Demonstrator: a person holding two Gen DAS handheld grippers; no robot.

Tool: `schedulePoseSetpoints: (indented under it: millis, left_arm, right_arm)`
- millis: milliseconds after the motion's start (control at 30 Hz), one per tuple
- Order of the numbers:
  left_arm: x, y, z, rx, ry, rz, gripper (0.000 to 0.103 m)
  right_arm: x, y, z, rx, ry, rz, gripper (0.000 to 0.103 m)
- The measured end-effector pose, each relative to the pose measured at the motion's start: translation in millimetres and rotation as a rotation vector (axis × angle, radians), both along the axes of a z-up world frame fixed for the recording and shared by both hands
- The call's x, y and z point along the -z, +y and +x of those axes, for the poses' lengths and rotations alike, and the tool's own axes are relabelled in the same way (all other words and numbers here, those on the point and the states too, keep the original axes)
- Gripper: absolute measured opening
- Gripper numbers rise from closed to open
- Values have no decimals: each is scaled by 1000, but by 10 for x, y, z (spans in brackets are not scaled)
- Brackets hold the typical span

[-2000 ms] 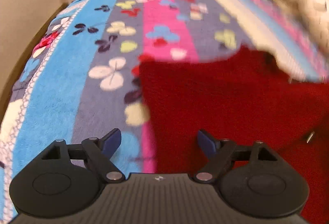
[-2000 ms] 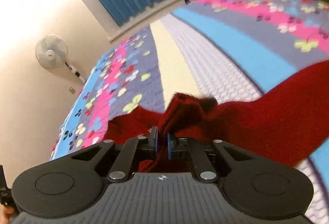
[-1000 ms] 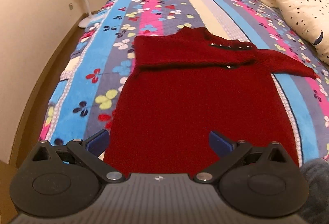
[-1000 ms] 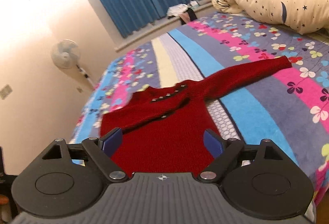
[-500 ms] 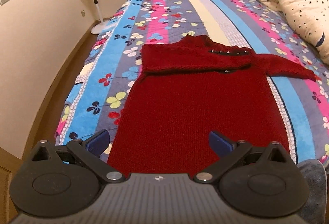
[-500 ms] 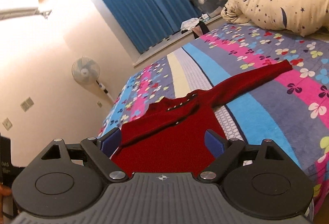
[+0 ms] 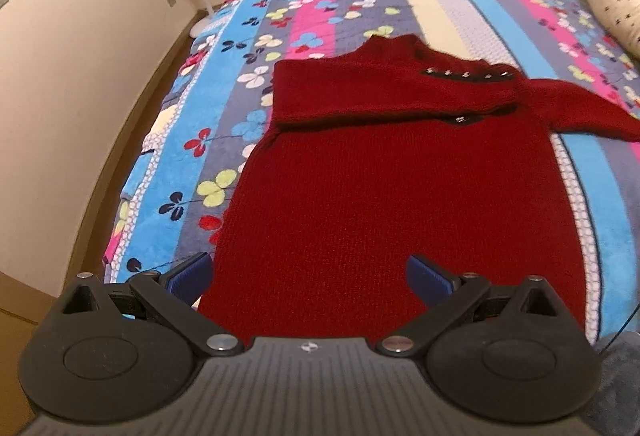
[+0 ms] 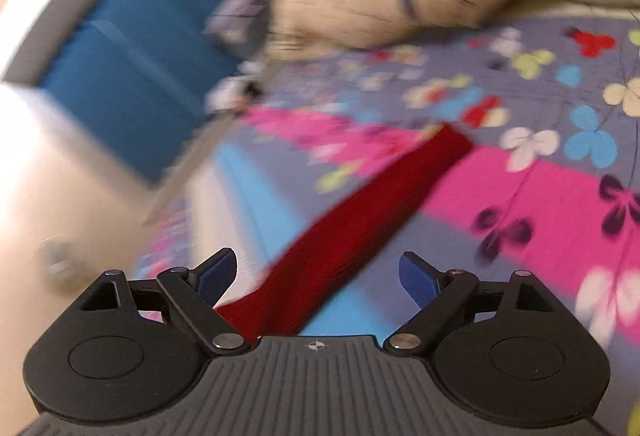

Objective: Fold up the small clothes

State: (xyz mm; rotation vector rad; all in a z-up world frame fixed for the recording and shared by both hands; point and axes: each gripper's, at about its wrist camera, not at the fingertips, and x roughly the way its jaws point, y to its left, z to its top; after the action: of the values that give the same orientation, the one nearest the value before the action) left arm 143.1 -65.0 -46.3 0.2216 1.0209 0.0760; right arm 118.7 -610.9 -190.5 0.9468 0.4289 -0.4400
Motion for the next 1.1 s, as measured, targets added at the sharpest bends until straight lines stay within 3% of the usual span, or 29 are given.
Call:
schedulePoseSetpoints:
  millis: [67,233,300,333,367,500,567,600,667,733,800,900,1000,1100]
  left_arm:
    - [56,-9,75,-18,13,14,103]
    - [200,-39,240,-45,57,77,103]
    - [220,-70,295,-43,59,98,103]
    - [225,-89,320,-39,58,103,103]
    - [230,-115,338,-36,56,105,103]
    - [270,-191,416,-22,49,86,103]
    - [311,-232,448,-12,55,71,103]
    - [341,-247,455,-3,61,63,103]
    - [400,-277,464,13,73,60,103]
    - [415,-252,450,18,74,48,103]
    - [405,-195,441,15,68,32,103]
    - [411,-8,496,-11,51,16,103]
    - [474,282,603,-54,45,-9,103]
    - [528,635,703,-110,34,-38,103]
  right_arm:
    - [288,-301,328,40,70,57,88]
    - [813,-663,975,89,134,175,87]
    - [874,-684,1113,124,99,143,88]
    - [844,-668,1162,126,87,119,62]
    - [821,-681,1221,112,91,100,10]
    - [364,-820,1015,139,-34,-7,10]
    - [289,-934,873,169,-57,21,10]
    - [330,-979,861,166,-37,42,10]
    - [549,-968,979,133,127,23,10]
    - [830,-963,1028,113,233,60,10]
    - [916,-947,958,140,213,61,11]
    - [806,-865,938,164,214,43,11]
    - [467,-708,978,141,250,-94,11]
    - [-56,-236,1221,86,290,-322,11]
